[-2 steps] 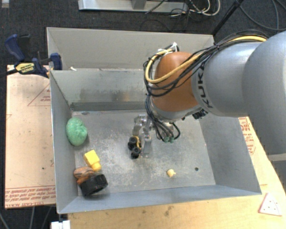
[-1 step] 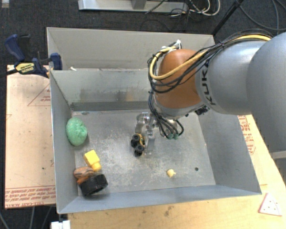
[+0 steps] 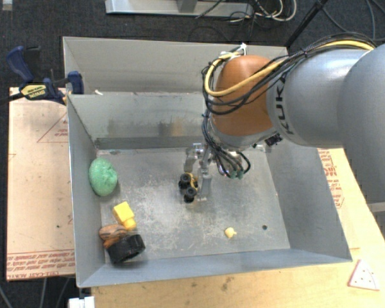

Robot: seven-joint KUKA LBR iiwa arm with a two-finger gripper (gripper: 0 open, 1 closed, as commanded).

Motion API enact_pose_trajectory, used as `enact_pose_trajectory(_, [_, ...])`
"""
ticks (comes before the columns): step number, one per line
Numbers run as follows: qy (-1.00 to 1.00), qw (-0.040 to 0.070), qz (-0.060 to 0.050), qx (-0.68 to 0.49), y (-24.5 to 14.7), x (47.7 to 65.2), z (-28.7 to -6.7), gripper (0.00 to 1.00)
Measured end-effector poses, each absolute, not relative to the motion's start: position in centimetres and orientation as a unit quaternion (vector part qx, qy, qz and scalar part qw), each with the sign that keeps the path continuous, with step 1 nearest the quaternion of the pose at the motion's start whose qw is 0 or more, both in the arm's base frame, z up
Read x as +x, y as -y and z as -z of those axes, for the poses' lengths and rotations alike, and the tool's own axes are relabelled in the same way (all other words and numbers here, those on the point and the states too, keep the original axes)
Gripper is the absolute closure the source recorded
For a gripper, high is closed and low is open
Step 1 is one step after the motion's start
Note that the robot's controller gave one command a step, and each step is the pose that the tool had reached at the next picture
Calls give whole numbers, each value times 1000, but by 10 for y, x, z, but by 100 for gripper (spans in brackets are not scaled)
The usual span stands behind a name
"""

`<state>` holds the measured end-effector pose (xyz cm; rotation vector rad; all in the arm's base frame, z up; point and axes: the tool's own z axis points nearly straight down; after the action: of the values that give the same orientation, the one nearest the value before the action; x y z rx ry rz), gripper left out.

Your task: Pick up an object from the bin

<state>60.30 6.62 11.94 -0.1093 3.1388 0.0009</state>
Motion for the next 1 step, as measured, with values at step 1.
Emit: enact_pose_trajectory(1, [-999, 1, -1, -38, -34, 595, -160, 100])
